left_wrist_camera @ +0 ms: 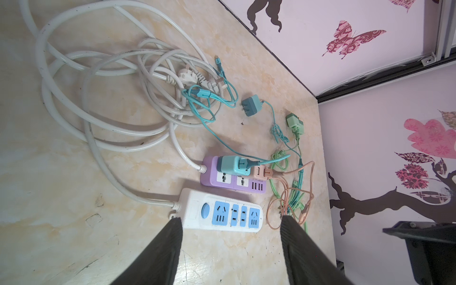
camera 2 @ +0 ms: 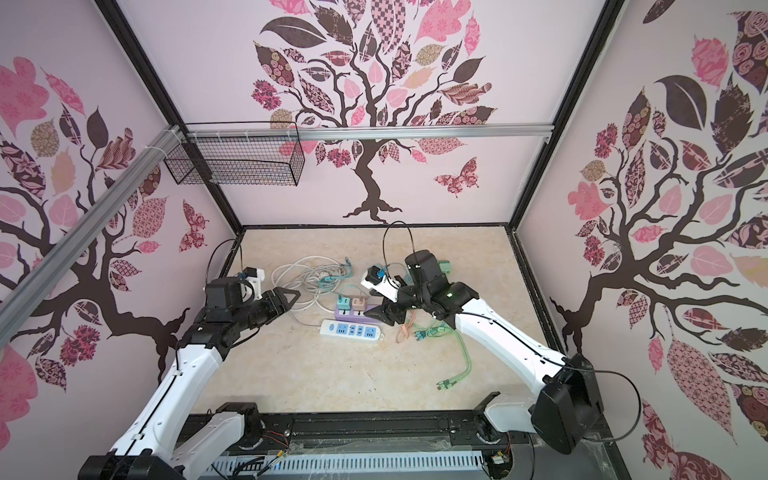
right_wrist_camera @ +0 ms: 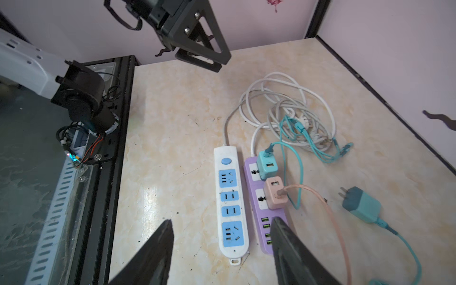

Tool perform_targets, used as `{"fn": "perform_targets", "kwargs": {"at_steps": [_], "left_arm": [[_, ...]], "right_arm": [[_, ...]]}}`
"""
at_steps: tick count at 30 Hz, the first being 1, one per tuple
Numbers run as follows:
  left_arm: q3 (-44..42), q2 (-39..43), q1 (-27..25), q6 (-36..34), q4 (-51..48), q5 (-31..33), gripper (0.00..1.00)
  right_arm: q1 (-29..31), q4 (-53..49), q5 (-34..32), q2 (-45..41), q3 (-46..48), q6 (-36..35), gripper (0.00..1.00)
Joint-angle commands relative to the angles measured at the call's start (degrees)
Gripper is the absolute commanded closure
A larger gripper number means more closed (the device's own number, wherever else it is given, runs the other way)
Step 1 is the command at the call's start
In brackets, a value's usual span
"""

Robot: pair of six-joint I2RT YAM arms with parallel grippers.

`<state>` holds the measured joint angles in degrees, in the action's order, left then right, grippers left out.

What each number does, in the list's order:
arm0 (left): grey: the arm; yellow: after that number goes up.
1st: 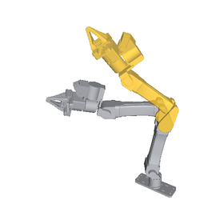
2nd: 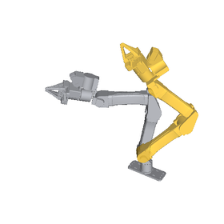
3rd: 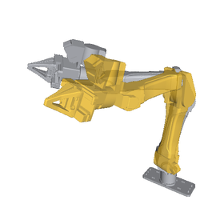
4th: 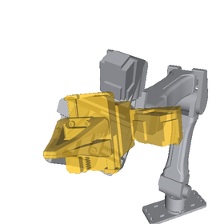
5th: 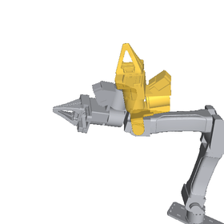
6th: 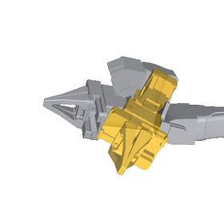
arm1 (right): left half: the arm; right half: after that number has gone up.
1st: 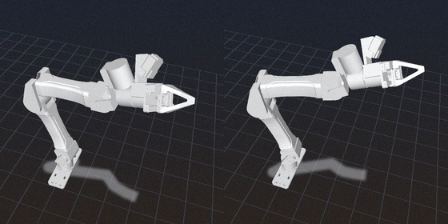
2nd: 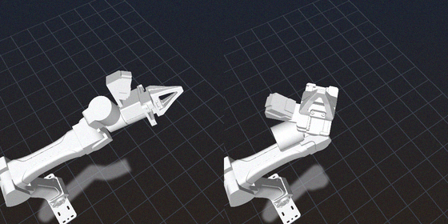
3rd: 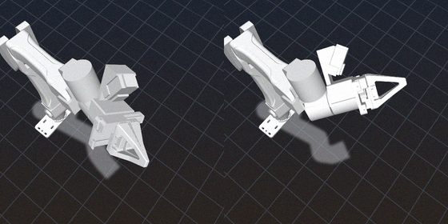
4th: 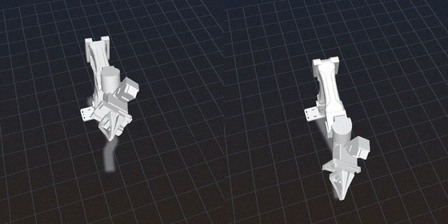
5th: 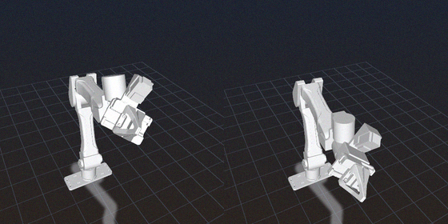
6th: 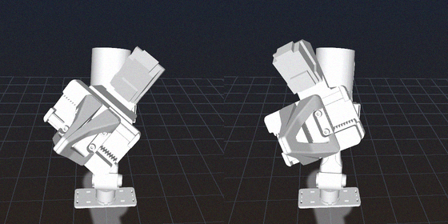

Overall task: Insert the plug
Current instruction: 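Move the right gripper toward the loose teal charger on the table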

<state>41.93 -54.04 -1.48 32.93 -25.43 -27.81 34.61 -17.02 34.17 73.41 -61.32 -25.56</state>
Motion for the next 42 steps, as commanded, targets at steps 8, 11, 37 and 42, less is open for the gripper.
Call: {"fn": "perform_targets", "kwargs": {"at_steps": [8, 11, 37, 42], "left_arm": [[-1.7, 3.4, 0.3, -1.6, -0.7, -1.3, 0.31], [-1.7, 4.1, 0.3, -2.6, -1.3, -1.7, 0.31], [-1.7, 10.6, 0.3, -6.9, -3.7, -7.5, 0.3], [-1.8, 12.4, 0.3, -6.3, -4.4, -7.9, 0.29]], "right_arm": [[-2.8, 9.2, -17.7, -7.6, 4.9, 12.2, 0.27], [-5.2, 9.5, -22.5, -7.0, 4.8, 15.7, 0.26], [-15.0, 5.7, -22.9, 19.9, -8.3, -3.0, 0.26], [-15.9, 4.0, -22.3, 31.2, -16.8, -6.0, 0.27]]}}
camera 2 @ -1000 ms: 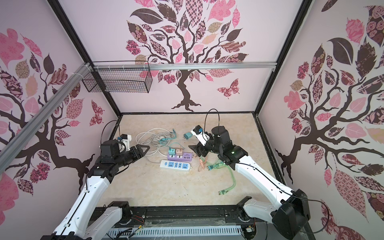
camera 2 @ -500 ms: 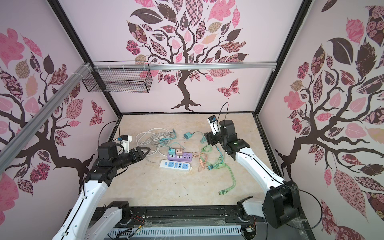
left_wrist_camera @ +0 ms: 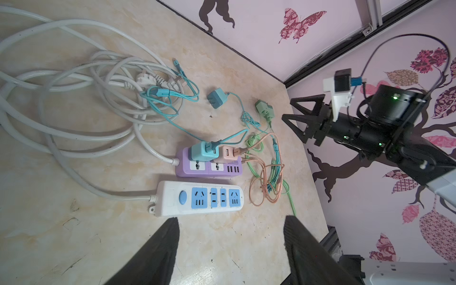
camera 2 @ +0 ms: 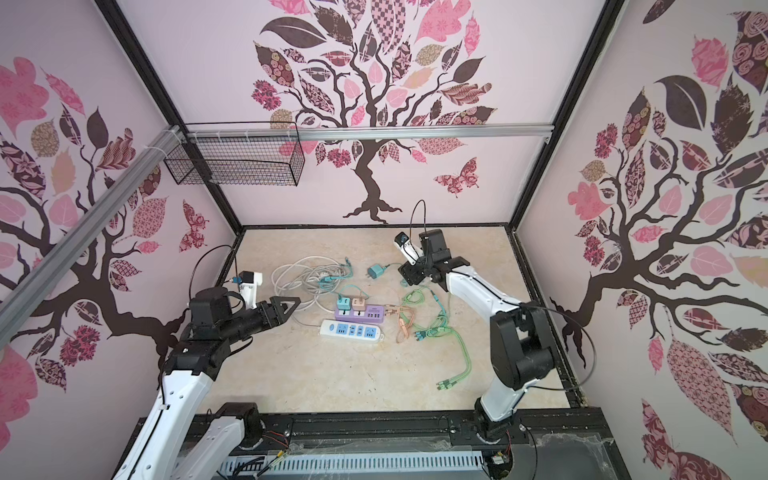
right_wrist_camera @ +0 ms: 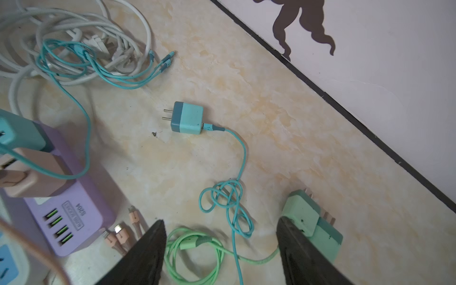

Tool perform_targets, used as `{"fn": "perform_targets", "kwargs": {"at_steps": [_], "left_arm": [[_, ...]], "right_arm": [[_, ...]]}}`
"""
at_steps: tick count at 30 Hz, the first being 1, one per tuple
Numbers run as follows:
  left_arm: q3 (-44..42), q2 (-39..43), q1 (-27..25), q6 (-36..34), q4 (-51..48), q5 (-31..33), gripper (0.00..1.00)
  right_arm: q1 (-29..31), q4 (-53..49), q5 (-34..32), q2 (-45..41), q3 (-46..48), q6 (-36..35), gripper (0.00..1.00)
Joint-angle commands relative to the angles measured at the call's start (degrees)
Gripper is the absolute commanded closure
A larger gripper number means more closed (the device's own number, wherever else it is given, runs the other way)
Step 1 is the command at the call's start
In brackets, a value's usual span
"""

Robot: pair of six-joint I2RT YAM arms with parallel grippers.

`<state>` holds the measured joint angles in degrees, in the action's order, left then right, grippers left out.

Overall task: Insert the plug
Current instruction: 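Move the right gripper toward the loose teal charger on the table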

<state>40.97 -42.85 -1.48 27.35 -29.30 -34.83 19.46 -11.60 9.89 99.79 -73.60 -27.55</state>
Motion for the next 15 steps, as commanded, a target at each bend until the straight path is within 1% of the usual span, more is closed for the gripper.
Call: {"fn": "perform_targets", "kwargs": {"at_steps": [1, 7, 11, 15], "left_arm": [[-0.7, 1.6, 0.3, -0.7, -0.6, -0.8, 0.29], [-1.0, 2.8, 0.3, -1.0, -1.3, -0.5, 0.28], [-0.9, 2.9, 0.3, -1.5, -1.4, -0.7, 0.28], [-0.2, 2.9, 0.3, -2.1, -2.3, -0.6, 0.28]], "right_arm": [[-1.0, -1.8, 2.4, 7.1, -6.4, -4.2, 0.27], [-1.6, -2.8, 6.0, 16.9, -13.6, -6.5, 0.31], [-1.6, -2.1, 12.8, 19.6, -14.7, -10.3, 0.31], [-1.6, -1.0, 16.5, 22.0, -16.7, -12.9, 0.29]]}}
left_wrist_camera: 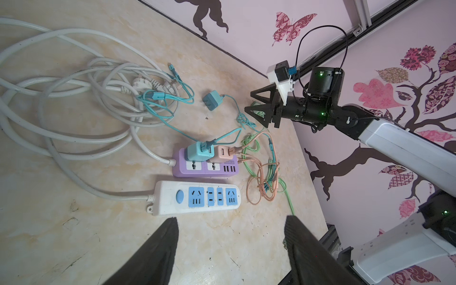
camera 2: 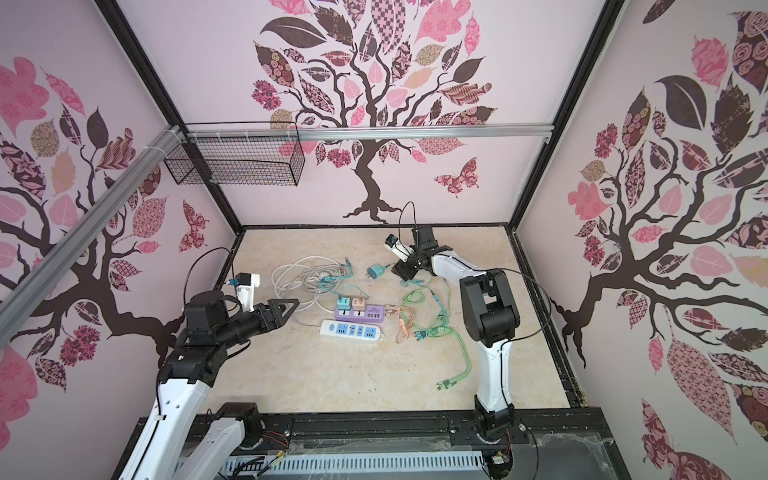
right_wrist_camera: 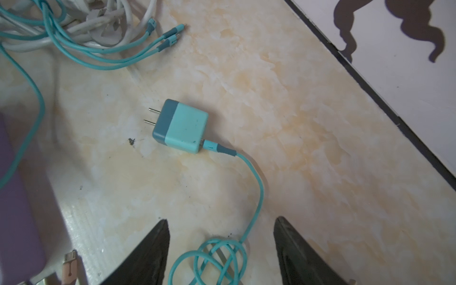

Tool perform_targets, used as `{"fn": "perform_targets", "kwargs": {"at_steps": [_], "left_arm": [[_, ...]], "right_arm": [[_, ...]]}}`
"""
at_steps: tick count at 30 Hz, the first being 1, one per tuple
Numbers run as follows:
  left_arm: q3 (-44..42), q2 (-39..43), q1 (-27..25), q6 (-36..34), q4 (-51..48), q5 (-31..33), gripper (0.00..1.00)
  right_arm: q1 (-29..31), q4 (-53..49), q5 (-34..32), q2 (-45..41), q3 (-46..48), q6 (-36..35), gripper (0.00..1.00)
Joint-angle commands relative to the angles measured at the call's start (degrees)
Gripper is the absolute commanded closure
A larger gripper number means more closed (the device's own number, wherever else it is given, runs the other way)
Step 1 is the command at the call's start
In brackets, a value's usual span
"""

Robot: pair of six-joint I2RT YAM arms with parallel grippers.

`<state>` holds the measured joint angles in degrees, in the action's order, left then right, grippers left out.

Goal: Insert the plug

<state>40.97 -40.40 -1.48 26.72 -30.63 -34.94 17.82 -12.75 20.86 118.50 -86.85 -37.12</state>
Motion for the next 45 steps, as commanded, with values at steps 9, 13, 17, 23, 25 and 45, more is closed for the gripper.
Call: {"fn": "perform_targets", "kwargs": {"at_steps": [9, 13, 17, 23, 25, 45], "left_arm": [[-0.3, 0.9, 0.3, -1.7, -0.6, -0.5, 0.28], [0.0, 0.7, 0.3, -2.2, -0.5, -0.7, 0.29], [0.3, 0.4, 0.3, -3.1, -0.4, -1.4, 0.29], [0.7, -0.2, 0.3, -3.5, -0.2, -2.0, 0.29], [1.0, -0.3, 0.3, -3.9, -0.3, -2.3, 0.29], [1.3, -1.3, 0.3, -5.2, 0.8, -2.9, 0.3]], "right_arm": [[0.1, -12.8, 8.1, 14.4, -19.1, -12.6, 0.3], [0.7, -14.6, 9.6, 17.5, -23.1, -14.4, 0.3], [2.4, -18.5, 7.4, 21.1, -28.8, -17.3, 0.3], [3.8, -23.9, 6.9, 27.8, -36.7, -18.4, 0.3], [4.1, -24.9, 6.8, 28.9, -37.4, -18.8, 0.3], [5.8, -27.9, 6.4, 30.4, -40.8, -17.9, 0.47]]}}
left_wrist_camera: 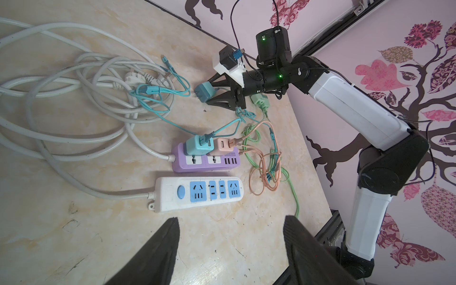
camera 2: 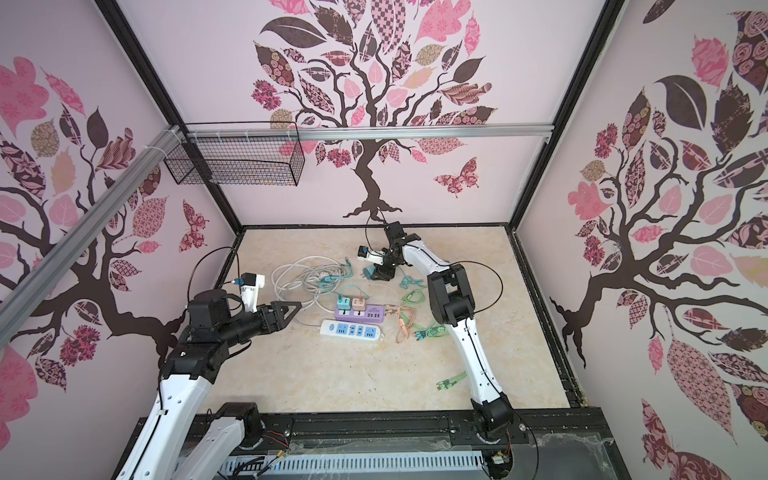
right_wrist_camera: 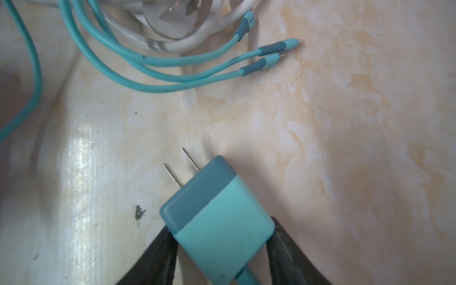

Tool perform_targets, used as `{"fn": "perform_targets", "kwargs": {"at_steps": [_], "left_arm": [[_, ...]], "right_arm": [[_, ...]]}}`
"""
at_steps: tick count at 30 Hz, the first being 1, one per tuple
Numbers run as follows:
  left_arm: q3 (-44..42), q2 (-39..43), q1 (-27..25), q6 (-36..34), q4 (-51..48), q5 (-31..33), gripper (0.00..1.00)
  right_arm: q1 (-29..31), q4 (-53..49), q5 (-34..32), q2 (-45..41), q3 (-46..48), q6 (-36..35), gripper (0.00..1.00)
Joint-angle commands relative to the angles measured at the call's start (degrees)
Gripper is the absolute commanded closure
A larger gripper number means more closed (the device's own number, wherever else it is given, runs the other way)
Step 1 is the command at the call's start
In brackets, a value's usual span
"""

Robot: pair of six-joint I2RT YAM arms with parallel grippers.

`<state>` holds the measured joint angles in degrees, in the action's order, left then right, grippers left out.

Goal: Insert the plug

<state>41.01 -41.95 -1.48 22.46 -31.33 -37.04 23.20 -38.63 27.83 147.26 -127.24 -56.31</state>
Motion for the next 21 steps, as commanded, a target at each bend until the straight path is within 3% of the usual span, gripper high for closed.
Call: {"fn": "perform_targets", "kwargs": {"at_steps": [1, 6, 13, 21], "left_arm": [[1.3, 0.2, 0.2, -0.9, 1.7, -0.8, 0.3], [1.1, 0.4, 0.3, -0.5, 2.0, -0.8, 0.3], [0.4, 1.9, 0.3, 0.9, 2.6, -1.3, 0.3], [-0.7, 4.8, 0.3, 2.8, 3.0, -1.8, 0.3]], "right_arm": [[0.4, -1.5, -0.8, 0.8, 0.7, 2.3, 0.5], [0.6, 8.1, -4.0, -9.0, 15.2, 8.4, 0.55], [0.8, 22.7, -8.7, -24.0, 37.5, 22.1, 0.6], [0.8, 27.4, -19.2, -34.3, 50.3, 36.8, 0.6]]}}
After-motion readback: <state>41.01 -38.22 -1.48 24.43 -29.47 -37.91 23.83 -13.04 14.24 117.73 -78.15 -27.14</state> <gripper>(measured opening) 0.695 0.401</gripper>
